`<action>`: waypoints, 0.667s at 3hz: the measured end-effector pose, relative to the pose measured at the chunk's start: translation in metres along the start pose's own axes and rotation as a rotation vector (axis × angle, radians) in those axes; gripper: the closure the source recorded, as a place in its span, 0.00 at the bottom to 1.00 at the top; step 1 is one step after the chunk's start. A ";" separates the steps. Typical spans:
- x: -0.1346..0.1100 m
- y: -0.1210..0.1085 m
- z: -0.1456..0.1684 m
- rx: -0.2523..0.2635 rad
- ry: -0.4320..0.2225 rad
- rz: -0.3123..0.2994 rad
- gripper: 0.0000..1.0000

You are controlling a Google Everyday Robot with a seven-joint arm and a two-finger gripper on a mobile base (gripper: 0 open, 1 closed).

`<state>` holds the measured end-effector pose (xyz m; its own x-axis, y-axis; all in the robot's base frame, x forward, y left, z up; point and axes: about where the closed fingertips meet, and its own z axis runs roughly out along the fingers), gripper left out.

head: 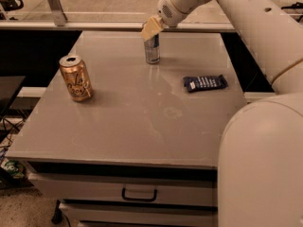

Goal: Move redbull can near rxbar blueberry

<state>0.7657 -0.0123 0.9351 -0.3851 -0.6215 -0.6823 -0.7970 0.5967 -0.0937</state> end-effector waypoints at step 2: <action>0.010 -0.005 -0.043 0.018 0.010 -0.017 0.95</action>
Offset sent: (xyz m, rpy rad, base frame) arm -0.0365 -0.0676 0.0534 -0.0471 -0.0304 -0.0294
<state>0.7452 -0.0434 0.9602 -0.3765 -0.6363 -0.6734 -0.7948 0.5953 -0.1182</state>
